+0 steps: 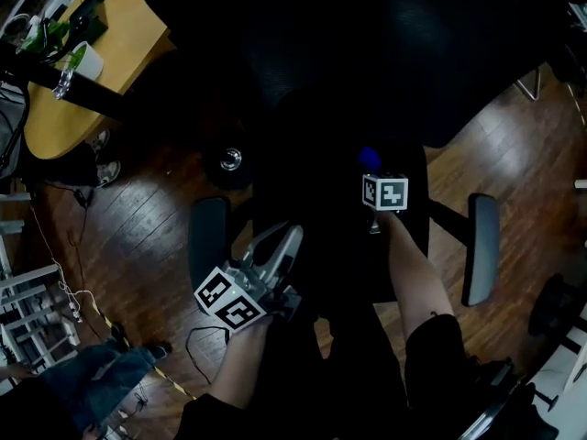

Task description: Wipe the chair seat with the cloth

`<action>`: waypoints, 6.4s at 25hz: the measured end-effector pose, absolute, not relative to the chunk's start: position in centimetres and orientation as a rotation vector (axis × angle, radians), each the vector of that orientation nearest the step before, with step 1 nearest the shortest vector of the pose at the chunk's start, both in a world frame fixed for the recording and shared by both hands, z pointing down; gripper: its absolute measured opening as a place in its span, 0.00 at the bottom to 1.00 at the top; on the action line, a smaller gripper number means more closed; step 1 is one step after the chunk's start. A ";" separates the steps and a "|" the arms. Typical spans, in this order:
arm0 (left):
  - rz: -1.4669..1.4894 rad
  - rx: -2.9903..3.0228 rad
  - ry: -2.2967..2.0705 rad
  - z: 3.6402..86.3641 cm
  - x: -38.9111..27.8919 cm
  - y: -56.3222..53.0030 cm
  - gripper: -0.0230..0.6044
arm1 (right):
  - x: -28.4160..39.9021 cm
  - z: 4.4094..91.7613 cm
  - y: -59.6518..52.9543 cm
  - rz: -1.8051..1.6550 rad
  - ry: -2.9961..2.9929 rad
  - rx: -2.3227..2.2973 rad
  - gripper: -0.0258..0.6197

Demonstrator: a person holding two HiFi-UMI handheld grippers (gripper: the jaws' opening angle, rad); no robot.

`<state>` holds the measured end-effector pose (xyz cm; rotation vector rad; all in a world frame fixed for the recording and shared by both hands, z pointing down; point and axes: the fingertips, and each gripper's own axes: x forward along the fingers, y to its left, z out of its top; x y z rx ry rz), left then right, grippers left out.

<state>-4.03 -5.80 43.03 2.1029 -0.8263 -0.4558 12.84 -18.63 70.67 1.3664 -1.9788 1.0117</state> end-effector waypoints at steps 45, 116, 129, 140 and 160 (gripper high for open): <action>-0.522 2.081 -0.901 41.5 -7.3 -2.9 0.03 | -3.6 70.6 -13.6 1.030 -2.163 1.056 0.10; -0.518 2.167 -0.712 39.1 -0.1 -2.7 0.03 | 24.5 70.0 -4.2 1.014 -1.790 1.500 0.10; -0.564 2.140 -0.829 38.4 -3.8 -1.6 0.03 | 15.5 69.3 -4.1 1.052 -1.877 1.369 0.10; -0.620 2.110 -1.017 36.7 -11.9 1.0 0.03 | -9.7 67.9 1.6 1.037 -2.166 0.845 0.10; -0.545 2.175 -0.731 38.3 -3.5 -1.6 0.03 | 11.4 71.7 3.4 0.978 -1.902 1.228 0.10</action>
